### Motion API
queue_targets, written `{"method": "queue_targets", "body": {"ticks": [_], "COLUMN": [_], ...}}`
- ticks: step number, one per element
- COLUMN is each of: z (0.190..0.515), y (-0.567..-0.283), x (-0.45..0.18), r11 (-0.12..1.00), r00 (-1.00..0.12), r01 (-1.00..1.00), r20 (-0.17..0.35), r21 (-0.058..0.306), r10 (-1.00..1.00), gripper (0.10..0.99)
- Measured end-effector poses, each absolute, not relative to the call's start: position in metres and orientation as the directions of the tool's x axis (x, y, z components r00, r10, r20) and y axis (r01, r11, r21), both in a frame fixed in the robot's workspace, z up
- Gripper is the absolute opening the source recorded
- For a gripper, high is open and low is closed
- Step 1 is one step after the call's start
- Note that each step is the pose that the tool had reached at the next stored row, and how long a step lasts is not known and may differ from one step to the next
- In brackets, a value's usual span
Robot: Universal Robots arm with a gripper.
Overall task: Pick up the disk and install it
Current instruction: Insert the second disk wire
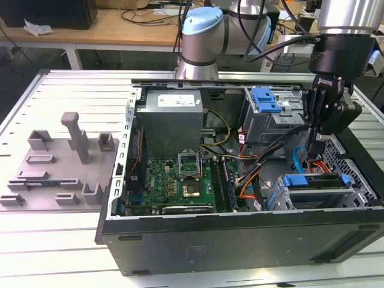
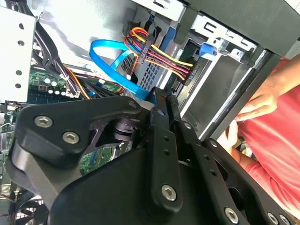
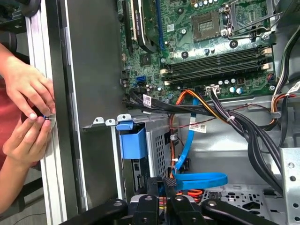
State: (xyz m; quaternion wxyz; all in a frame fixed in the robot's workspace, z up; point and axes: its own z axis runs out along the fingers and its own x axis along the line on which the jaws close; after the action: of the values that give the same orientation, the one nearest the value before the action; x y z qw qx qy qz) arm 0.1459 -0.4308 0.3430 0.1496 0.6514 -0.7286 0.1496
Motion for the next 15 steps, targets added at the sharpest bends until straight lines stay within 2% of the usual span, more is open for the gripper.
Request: {"method": "queue_targets", "body": {"ticks": [8,11,12,13,15], "z": [0.348,0.348,0.348,0.348,0.348], "y": [-0.446,-0.452,-0.456,-0.46,-0.463], "x": [0.145,0.145,0.145,0.145,0.144], "r11": [0.107,0.108,0.11,0.114,0.117], "r00": [-0.113,-0.118,-0.123,-0.126,-0.126], "r01": [-0.994,-0.993,-0.992,-0.992,-0.992], "r20": [0.403,0.384,0.352,0.289,0.224], "r21": [-0.038,-0.048,-0.059,-0.059,-0.052], "r10": [-0.908,-0.916,-0.928,-0.949,-0.966], "gripper": [0.161,0.161,0.161,0.161,0.161]}}
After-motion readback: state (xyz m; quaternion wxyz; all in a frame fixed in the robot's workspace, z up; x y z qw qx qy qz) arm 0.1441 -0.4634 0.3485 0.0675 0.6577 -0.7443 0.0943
